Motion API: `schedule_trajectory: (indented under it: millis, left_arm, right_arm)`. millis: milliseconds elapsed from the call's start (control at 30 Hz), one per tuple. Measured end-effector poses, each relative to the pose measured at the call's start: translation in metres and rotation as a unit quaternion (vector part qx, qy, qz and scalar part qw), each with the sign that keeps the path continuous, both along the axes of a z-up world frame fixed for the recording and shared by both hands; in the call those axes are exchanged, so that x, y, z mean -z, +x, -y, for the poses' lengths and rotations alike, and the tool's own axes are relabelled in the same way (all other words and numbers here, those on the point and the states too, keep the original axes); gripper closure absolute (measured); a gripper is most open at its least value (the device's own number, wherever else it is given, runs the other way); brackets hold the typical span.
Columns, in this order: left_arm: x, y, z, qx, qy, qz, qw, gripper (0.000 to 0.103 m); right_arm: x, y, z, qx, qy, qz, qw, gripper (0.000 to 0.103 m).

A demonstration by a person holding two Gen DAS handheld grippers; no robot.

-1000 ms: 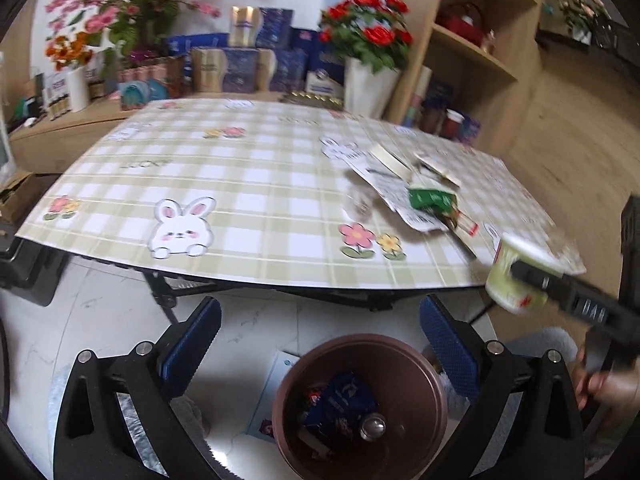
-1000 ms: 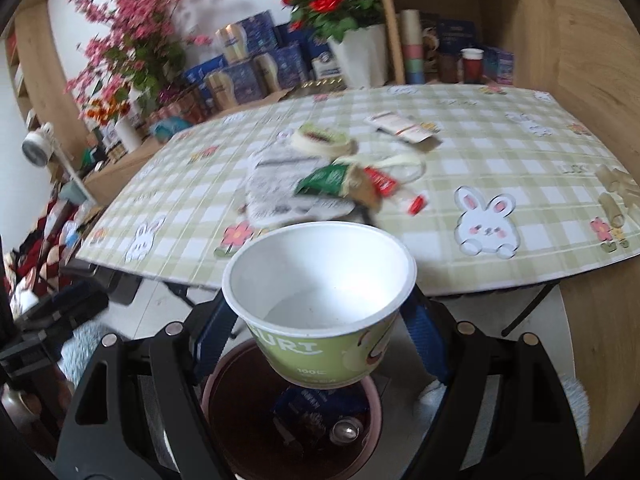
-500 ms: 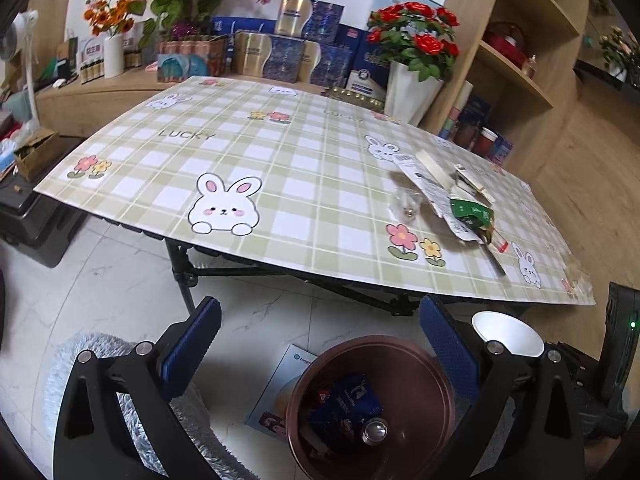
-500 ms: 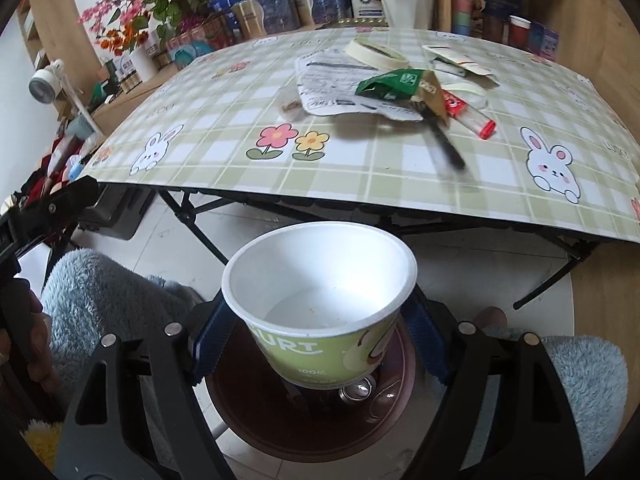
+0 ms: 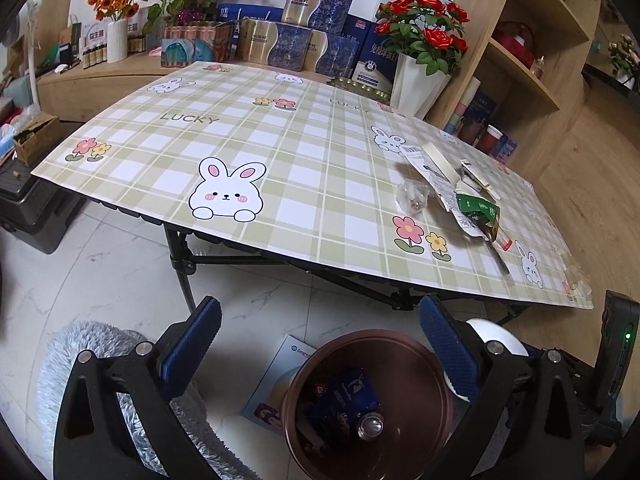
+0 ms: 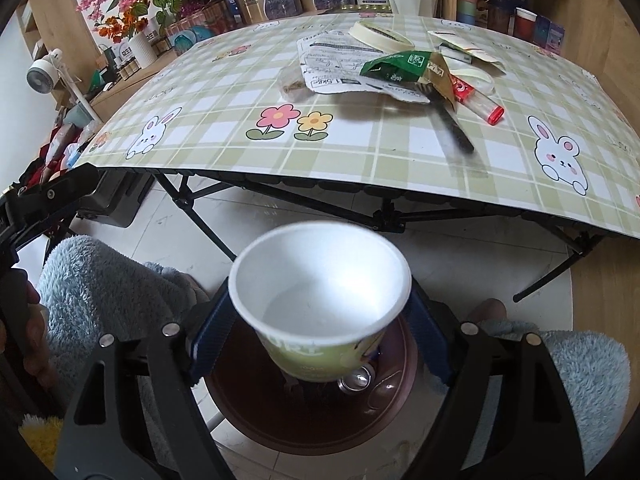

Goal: Collect trash
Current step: 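Lower the right tool over the bin and release the yogurt cup, then move both tools back over the table toward the wrappers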

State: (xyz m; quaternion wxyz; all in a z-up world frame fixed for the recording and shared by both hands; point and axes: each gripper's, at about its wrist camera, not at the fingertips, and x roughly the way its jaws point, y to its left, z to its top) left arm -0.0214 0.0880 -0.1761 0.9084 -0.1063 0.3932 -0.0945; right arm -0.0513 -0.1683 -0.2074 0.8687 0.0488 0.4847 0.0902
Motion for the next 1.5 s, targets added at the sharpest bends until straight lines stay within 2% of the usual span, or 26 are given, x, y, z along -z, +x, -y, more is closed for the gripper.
schedule_trajectory:
  millis: [133,233,433,767,1033,1200,1333,1433,1500]
  left_arm:
    - [0.001,0.001,-0.001,-0.001,-0.002,-0.003,1.0000,0.006]
    - [0.002,0.002,-0.001,-0.003,-0.002,-0.007,1.0000,0.006]
    - [0.004,0.003,-0.001,-0.002,-0.006,-0.011,0.9999,0.006]
    - [0.006,0.006,0.006,0.008,0.012,-0.013,0.9998,0.006]
    - [0.000,0.017,0.027,0.066,0.029,0.008,0.9974,0.006]
    - [-0.005,0.032,0.052,0.115,0.059,0.019,0.9914,0.006]
    - [-0.008,0.056,0.065,0.135,0.067,0.017,0.9885,0.006]
    - [-0.009,0.082,0.069,0.141,0.065,0.018,0.9877,0.006]
    - [-0.007,0.103,0.075,0.153,0.068,0.009,0.9859,0.014]
  right_arm:
    - [-0.002,-0.001,0.000,-0.004,0.003,0.005,1.000,0.010]
    - [-0.001,0.000,0.001,-0.002,0.002,0.002,1.000,0.008]
    - [0.001,0.001,0.006,0.009,0.004,0.000,1.000,0.007]
    - [0.005,0.004,0.016,0.026,0.012,0.001,1.000,0.007]
    - [-0.004,0.009,0.035,0.047,0.032,0.029,0.998,0.006]
    - [-0.016,0.019,0.037,0.014,-0.001,0.051,0.999,0.006]
    - [-0.021,0.027,0.052,0.018,0.006,0.064,0.998,0.006]
    - [-0.020,0.035,0.062,0.030,-0.010,0.063,0.998,0.006]
    - [-0.021,0.039,0.069,0.044,-0.021,0.068,0.997,0.006]
